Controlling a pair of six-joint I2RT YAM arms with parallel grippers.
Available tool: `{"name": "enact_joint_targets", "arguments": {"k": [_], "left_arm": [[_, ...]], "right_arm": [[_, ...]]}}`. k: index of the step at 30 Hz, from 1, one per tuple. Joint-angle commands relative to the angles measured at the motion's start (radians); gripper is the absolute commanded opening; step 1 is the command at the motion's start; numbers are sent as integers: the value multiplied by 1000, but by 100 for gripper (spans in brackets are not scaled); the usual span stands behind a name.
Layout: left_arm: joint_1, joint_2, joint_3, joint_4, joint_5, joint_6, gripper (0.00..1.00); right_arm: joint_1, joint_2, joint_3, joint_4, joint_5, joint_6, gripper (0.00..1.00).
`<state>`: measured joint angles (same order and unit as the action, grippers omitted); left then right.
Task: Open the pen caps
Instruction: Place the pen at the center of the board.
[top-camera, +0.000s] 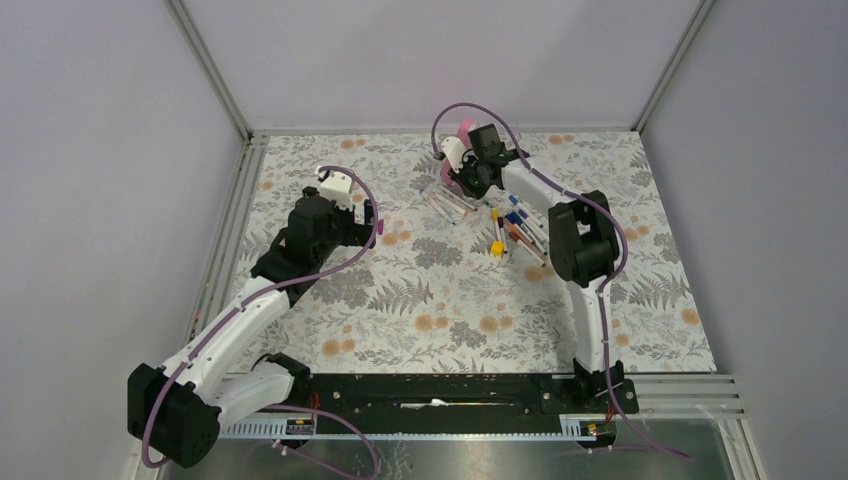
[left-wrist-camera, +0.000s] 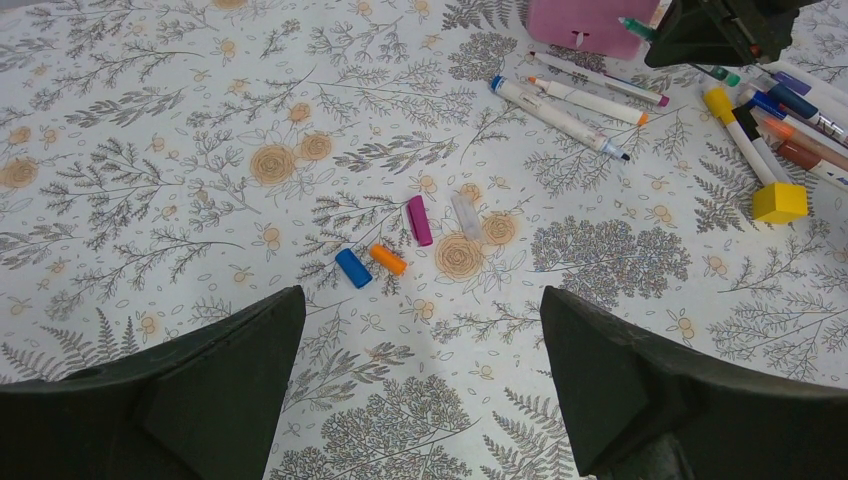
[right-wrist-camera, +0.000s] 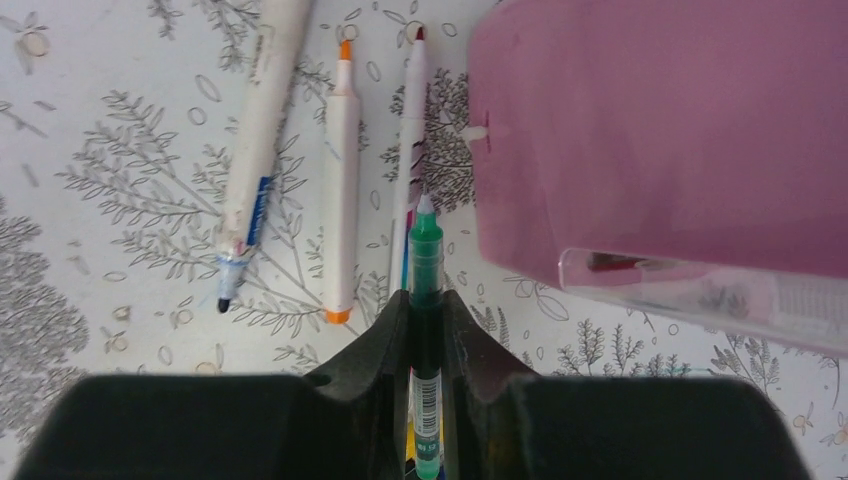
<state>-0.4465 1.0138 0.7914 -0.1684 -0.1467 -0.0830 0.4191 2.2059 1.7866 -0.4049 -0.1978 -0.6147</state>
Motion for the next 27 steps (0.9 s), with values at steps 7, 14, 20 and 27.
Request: {"name": "enact_joint_targets", "arguments": {"k": [7,14,20,27], "left_arm": [[3,-24,-3,55,-21,19,99],[2,-25,-4,55,-22,19,99],[2,-28,-4,56,-21,17,99],[2,-42,-9,58,-19,19,99]], "right_arm": [[7,87,118,38,84,-9,13],[8,106,123,39,102,-13,21],[7,95,114,39,113,-13,29],[8,50,82,35,116,5,34]]}}
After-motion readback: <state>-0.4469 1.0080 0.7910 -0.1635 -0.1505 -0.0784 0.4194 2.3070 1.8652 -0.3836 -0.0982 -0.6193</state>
